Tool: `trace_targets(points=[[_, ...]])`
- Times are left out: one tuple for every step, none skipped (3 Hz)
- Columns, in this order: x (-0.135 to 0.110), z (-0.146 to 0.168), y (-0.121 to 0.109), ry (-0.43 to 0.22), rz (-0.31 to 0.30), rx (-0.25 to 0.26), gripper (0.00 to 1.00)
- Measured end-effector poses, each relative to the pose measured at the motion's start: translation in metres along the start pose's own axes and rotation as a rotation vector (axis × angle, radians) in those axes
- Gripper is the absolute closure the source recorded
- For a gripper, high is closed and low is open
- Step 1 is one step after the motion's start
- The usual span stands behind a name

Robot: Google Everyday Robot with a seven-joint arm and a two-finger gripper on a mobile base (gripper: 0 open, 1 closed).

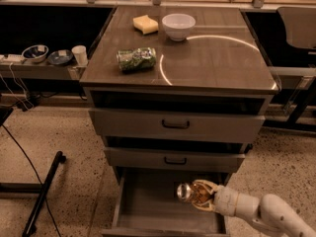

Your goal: Pick orange can from bottom drawer and place on counter

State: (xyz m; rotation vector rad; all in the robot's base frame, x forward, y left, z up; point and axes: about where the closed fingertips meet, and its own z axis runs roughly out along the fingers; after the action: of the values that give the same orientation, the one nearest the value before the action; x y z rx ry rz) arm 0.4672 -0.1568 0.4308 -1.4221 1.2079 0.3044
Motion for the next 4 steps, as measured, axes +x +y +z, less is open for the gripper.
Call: trace_targets(points=[[-0.054, -0.031, -0.029, 0.054, -0.007, -0.014, 1.0], [-0.117, -0.066, -0.069, 0.153, -0.109, 0.024, 1.0], [-0.139, -0.081, -0.09, 0.205, -0.171, 0.036, 1.0], [-0.146, -0.084, -0.114, 0.23, -0.209, 0.012, 1.0]])
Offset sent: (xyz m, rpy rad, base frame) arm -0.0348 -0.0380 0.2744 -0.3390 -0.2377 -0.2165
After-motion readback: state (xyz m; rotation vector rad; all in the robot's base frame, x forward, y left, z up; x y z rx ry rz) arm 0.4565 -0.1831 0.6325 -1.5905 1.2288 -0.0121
